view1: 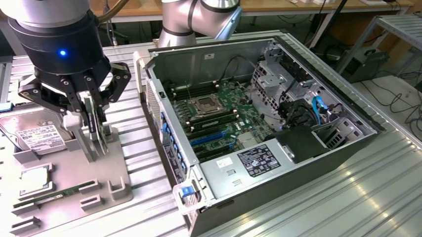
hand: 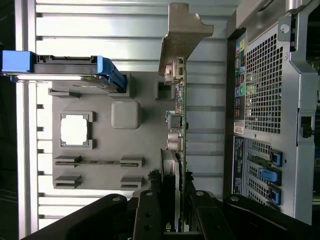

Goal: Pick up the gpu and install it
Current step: 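Pick up the gpu and move the gpu toward the slot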

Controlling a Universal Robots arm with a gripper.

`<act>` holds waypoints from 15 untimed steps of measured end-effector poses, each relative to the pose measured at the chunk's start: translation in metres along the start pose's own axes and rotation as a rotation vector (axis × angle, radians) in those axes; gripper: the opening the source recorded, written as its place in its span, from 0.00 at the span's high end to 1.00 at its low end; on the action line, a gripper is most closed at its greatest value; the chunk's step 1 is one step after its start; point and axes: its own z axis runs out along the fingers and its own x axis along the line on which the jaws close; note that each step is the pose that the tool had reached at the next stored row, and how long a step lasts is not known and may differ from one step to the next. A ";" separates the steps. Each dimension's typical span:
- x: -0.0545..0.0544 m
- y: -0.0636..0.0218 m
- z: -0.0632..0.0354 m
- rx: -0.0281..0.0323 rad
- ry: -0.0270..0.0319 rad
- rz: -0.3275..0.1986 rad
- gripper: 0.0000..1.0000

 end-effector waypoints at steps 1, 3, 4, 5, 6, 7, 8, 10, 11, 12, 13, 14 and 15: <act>0.000 0.0000 -0.0005 0.0001 0.0000 0.000 0.73; 0.000 0.0001 -0.0021 0.0000 0.0000 0.000 0.73; 0.000 0.0001 -0.0032 0.0001 0.0000 0.000 0.73; 0.000 0.0001 -0.0043 0.0000 0.0000 0.000 0.73; 0.000 0.0002 -0.0051 0.0000 -0.0001 0.000 0.73; 0.000 0.0002 -0.0061 0.0000 0.0000 0.000 0.73; 0.000 0.0002 -0.0070 0.0001 0.0001 0.000 0.73; 0.000 0.0003 -0.0090 0.0001 0.0000 0.000 0.73; 0.000 0.0003 -0.0097 0.0002 0.0000 0.000 0.73; 0.000 0.0003 -0.0104 0.0001 0.0000 0.000 0.73; 0.000 0.0004 -0.0111 0.0002 0.0000 0.000 0.73; 0.000 0.0004 -0.0117 0.0002 -0.0001 0.000 0.73; 0.000 0.0004 -0.0125 0.0002 0.0000 0.000 0.73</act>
